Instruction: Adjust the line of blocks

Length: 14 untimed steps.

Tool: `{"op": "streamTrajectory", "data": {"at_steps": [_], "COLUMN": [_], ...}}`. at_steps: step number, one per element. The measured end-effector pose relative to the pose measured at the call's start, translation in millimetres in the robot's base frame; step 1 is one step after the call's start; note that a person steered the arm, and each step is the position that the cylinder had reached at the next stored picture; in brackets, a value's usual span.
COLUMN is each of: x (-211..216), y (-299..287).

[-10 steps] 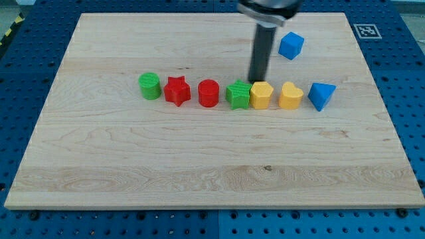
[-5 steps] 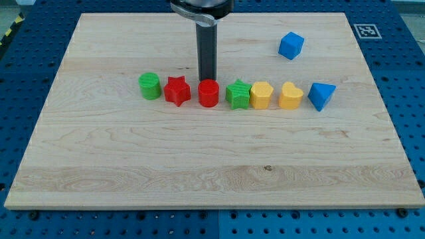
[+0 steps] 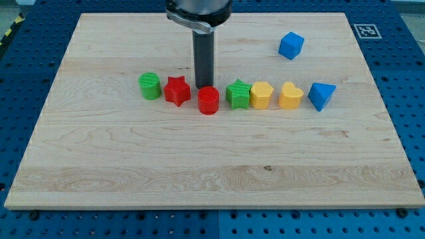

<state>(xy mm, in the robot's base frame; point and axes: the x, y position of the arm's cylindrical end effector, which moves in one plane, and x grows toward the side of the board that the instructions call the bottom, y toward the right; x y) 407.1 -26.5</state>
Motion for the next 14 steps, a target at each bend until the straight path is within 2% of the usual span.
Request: {"op": "streamTrajectory", "data": {"at_steps": [2, 3, 4, 5, 7, 9, 14], "x": [0, -2, -28, -32, -17, -17, -19], "y": [-54, -61, -63, -83, -95, -133, -130]}}
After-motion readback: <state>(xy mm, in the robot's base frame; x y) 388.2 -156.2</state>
